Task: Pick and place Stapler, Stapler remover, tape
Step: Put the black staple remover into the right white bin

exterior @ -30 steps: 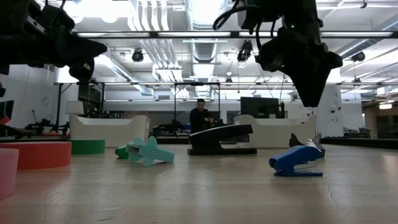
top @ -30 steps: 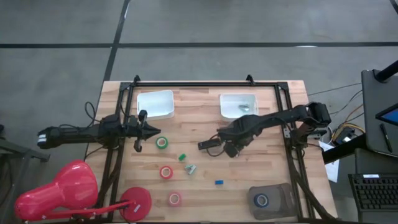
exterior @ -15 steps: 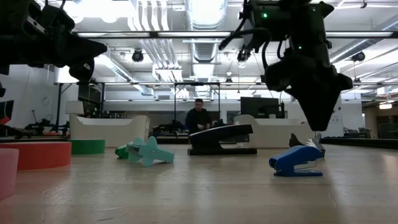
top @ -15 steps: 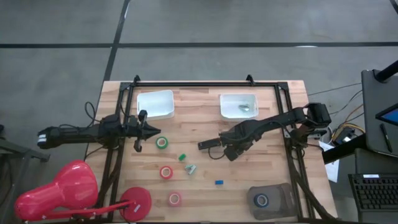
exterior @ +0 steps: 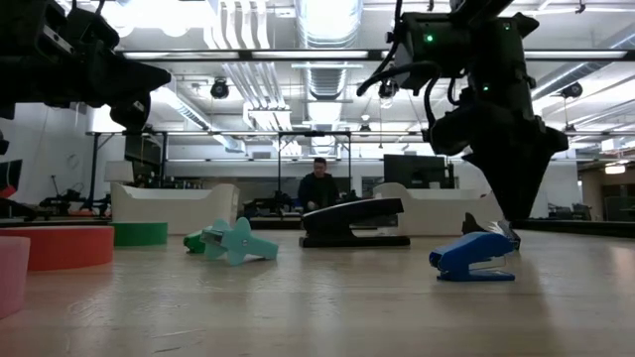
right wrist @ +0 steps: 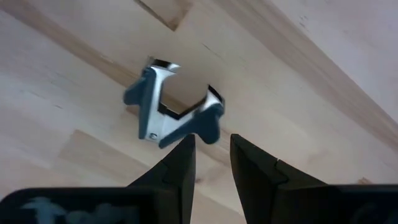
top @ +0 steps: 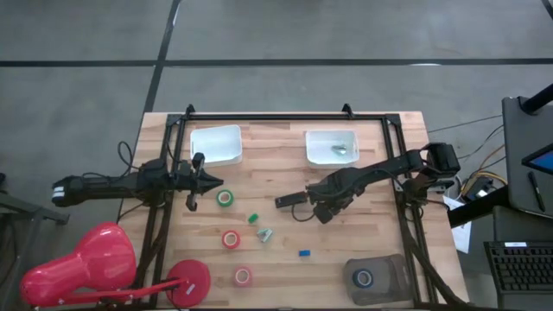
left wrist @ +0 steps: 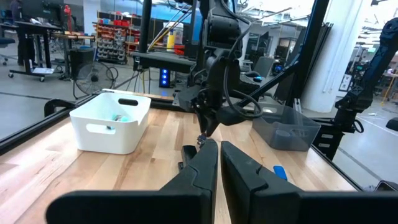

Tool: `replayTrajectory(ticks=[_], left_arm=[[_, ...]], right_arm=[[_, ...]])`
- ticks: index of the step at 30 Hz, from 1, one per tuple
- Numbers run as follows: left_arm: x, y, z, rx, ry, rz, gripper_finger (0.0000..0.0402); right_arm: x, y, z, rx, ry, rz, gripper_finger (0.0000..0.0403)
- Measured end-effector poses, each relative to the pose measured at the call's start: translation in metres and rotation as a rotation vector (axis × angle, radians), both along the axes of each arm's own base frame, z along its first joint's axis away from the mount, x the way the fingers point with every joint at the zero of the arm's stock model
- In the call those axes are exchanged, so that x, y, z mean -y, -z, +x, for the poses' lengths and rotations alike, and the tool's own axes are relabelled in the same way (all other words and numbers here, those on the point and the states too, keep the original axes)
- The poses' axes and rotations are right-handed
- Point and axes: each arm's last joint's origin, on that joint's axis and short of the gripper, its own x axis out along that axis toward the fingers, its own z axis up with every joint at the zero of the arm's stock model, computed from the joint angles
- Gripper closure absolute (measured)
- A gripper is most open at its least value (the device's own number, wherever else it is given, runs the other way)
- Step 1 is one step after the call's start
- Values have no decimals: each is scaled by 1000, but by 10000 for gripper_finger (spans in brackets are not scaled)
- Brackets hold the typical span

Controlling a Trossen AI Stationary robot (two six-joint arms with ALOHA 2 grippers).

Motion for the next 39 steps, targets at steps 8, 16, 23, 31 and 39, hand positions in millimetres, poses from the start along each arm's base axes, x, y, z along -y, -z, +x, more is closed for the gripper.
replayTrajectory(ticks=[8,16,23,31,39], left_arm=[[0,0,0,0,0,0,378],[0,0,0,0,0,0,378],[0,0,0,0,0,0,378],[0,0,0,0,0,0,378],[0,0,0,0,0,0,378]], right_arm=[[1,1,3,40,-23,-22,310],[1,4,1,31,-36,-40,311],[2,5,0,29,-49,-45,345],[1,0,5,58,-91,-43,391],[1,-26,21,146,-153,-87,394]])
